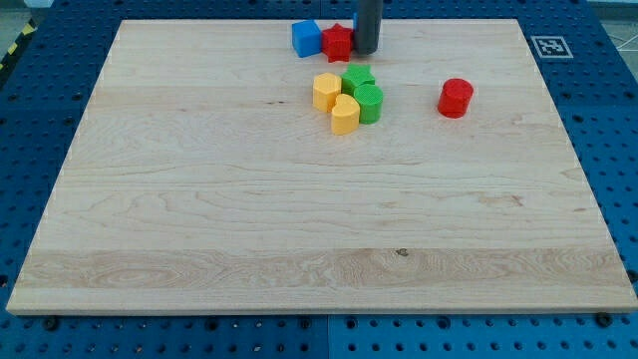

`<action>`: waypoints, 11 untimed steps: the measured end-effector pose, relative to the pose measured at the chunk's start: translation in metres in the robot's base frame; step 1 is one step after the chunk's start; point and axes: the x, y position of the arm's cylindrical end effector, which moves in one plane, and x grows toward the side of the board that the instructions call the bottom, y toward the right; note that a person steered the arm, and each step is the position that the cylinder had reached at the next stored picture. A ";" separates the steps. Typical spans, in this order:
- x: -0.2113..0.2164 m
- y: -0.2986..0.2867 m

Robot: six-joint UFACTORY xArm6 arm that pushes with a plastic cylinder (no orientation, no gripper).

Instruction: Nudge the blue triangle to the red star

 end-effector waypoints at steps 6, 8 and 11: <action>-0.061 0.044; -0.060 0.000; -0.056 -0.022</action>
